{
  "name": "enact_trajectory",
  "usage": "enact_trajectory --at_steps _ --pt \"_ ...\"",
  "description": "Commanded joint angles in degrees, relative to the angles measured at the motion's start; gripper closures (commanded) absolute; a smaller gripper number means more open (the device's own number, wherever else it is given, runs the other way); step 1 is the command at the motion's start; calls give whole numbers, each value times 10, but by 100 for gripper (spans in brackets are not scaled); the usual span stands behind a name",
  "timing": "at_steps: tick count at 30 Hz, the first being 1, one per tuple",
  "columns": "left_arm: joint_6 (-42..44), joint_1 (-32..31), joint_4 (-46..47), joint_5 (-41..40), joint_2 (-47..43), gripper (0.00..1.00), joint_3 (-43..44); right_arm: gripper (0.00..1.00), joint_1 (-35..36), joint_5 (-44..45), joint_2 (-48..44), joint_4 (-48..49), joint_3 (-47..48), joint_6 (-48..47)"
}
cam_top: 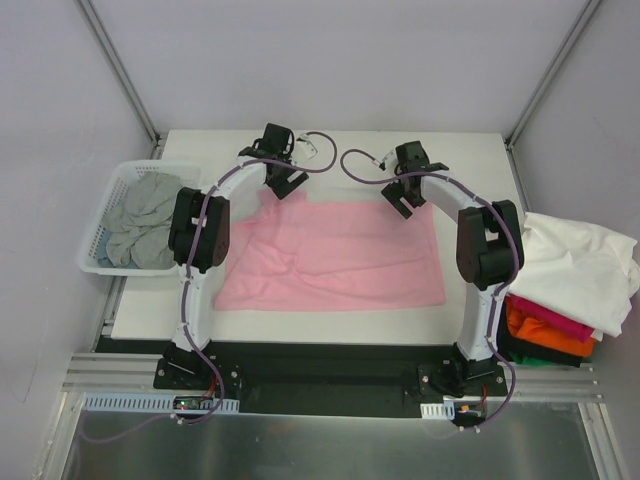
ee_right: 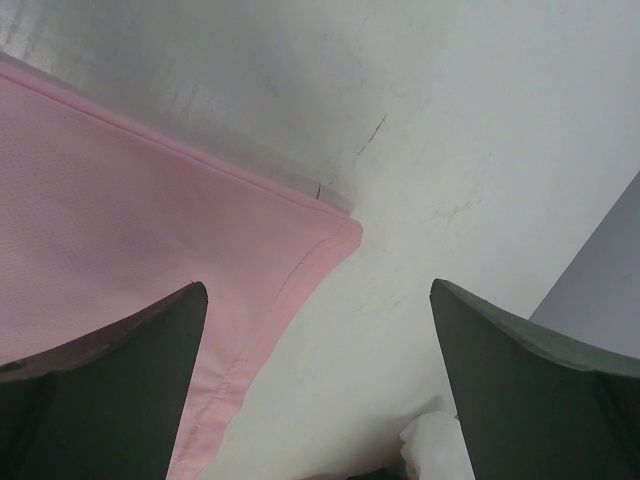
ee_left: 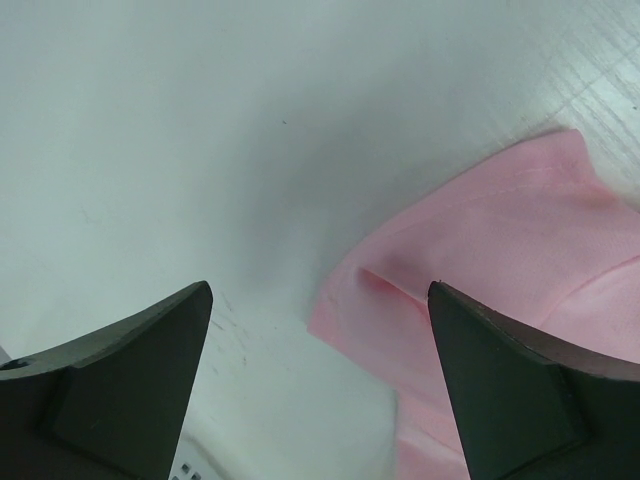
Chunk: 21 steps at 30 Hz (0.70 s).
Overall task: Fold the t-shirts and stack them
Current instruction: Grap the side of the flattened tshirt furthest away from the robot with both arms
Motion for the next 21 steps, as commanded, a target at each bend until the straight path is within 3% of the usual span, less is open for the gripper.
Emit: enact_trajectory --at_steps 1,12,21 --pt "7 7 3 12 14 11 39 2 -1 -4 -6 7 14 6" --pt "5 9 2 27 9 34 -4 3 -2 1 0 7 14 0" --pt "8 11 3 29 11 35 -28 4 -2 -1 0 11 7 1"
